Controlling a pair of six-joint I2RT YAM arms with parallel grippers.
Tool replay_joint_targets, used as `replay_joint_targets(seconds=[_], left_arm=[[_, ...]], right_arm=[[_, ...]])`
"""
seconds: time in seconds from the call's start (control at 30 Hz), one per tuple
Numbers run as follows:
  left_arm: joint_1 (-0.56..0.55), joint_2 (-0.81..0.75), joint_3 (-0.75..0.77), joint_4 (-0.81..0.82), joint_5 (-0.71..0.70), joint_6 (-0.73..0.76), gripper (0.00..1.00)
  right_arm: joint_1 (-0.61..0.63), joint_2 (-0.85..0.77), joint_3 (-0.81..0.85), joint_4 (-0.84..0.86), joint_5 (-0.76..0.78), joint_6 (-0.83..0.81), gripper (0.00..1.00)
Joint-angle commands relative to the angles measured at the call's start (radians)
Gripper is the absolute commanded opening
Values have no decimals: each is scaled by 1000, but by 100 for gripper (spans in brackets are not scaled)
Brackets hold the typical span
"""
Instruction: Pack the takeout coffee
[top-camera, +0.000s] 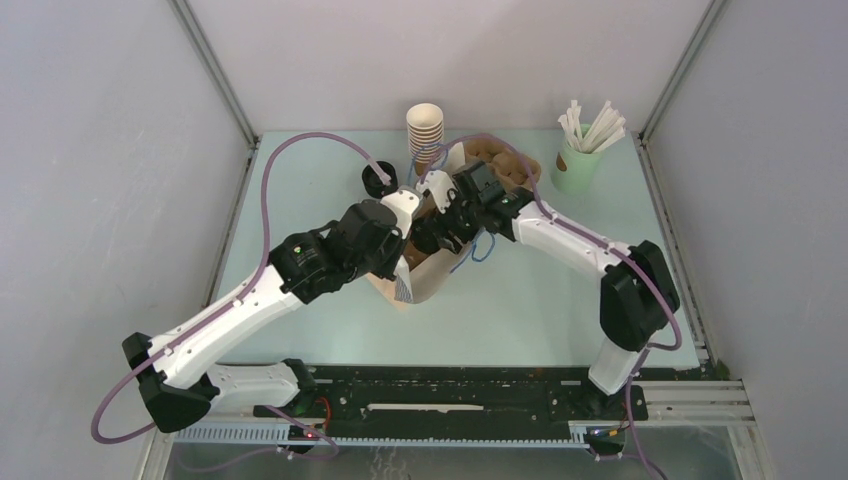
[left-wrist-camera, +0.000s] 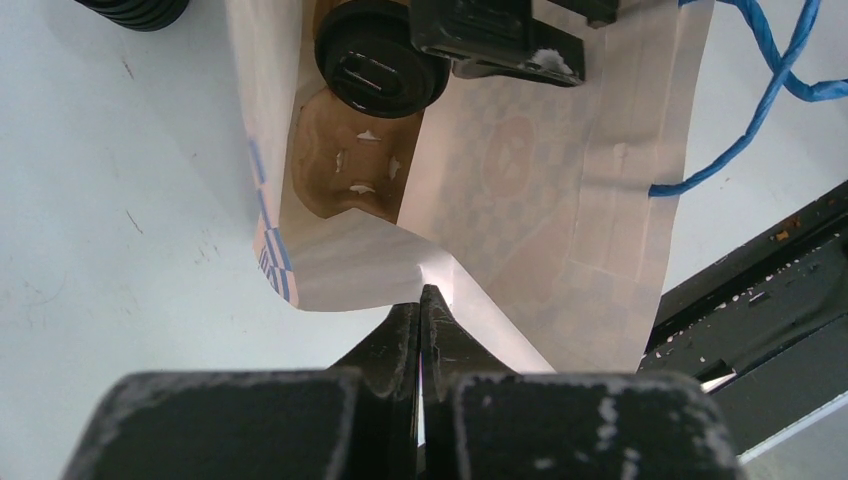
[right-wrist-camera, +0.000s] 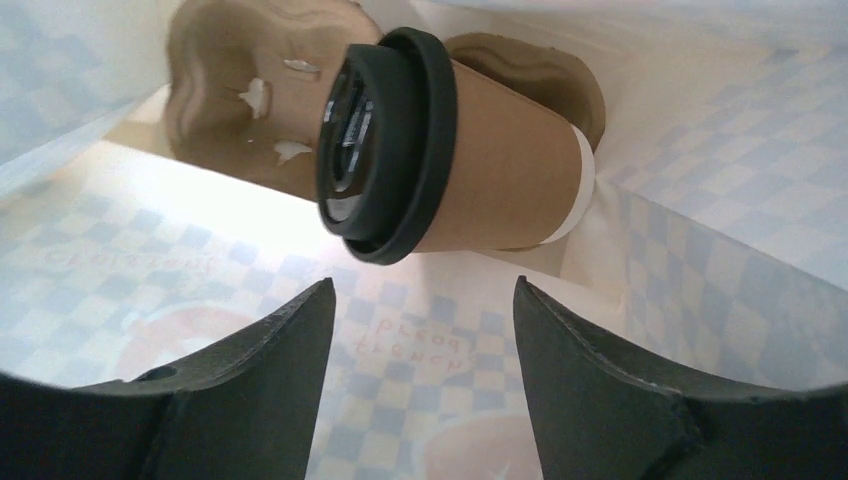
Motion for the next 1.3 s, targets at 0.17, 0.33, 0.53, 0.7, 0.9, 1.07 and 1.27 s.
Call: replay_joint_targets(seconds=[0.17,0.33,0.53,0.7,0.9,1.07,1.27], left_arm=[[5,-7,52,-9,1,29,0],[4,-12,48,-9,10,29,0],[5,-40,33,-13,14,26,0],[6,-63,19,-21,14,30,0],[7,-77,8,-16,15,38,0],[11,-74,7,-8,18,41,0],[11,-70,12,-12,21,42,0]], right_arm=[[92,-163,-96,159,-55,-83,84],[141,-110,-137,280,-139,-361,86],[134,-35,-127,328,-154,-550,88],[140,-2,-126,305,-90,-608,89],[159,16,-127,298,-52,-668,91],[159,26,-127,283,-55,-701,91],[166,38,-126,295,-53,-728,89]])
